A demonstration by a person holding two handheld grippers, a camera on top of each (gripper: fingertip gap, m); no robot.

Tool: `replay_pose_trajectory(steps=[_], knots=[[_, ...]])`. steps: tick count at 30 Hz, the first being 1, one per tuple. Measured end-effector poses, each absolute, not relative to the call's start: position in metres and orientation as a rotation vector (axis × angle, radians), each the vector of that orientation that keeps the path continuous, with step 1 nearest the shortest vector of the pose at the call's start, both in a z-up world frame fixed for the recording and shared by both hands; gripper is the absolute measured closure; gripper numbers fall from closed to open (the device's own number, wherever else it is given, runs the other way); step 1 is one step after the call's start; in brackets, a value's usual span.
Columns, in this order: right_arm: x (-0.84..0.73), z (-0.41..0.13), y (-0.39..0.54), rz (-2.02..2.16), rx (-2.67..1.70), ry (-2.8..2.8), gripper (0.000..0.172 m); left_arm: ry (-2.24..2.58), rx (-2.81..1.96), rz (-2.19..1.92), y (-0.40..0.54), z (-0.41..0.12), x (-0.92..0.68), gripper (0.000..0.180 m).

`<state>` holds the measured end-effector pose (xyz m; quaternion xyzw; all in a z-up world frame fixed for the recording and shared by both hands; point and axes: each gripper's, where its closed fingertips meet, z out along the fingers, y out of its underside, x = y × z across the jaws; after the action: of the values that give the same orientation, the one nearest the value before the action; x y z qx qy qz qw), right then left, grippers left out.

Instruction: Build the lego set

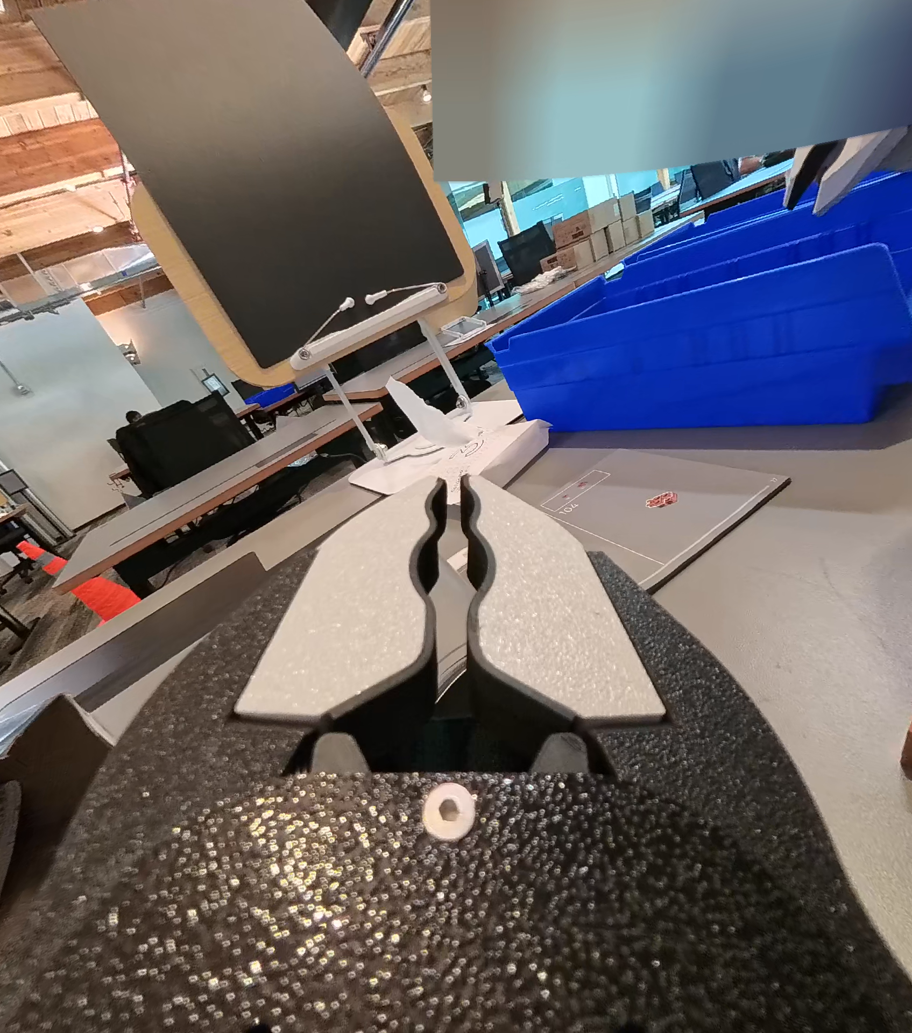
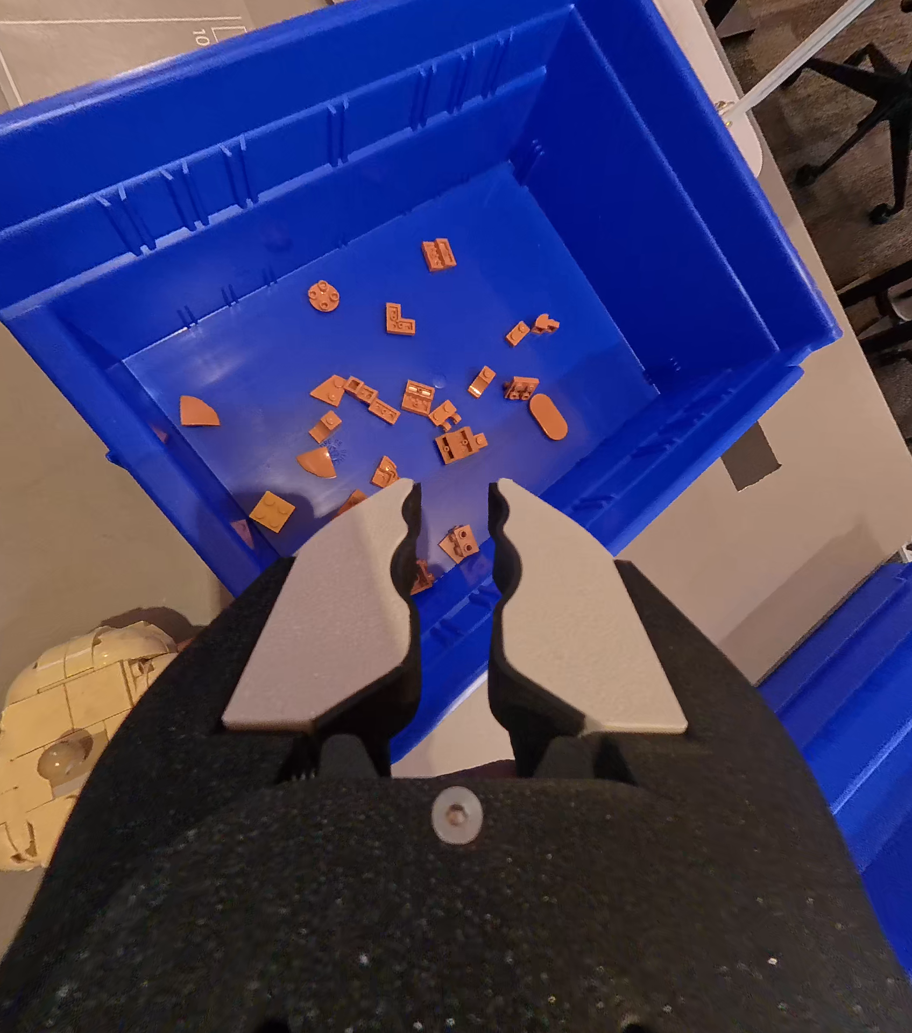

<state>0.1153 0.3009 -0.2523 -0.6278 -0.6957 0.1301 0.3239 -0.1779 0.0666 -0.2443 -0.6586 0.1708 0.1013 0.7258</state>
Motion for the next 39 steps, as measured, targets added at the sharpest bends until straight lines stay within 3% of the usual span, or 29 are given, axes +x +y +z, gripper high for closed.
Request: replay_pose_trajectory(steps=[39], knots=[[0.111, -0.265, 0.300, 0.296, -1.630, -1.880, 0.149, 0.379, -1.458, 0.234, 0.067, -0.245, -0.178, 0.177]])
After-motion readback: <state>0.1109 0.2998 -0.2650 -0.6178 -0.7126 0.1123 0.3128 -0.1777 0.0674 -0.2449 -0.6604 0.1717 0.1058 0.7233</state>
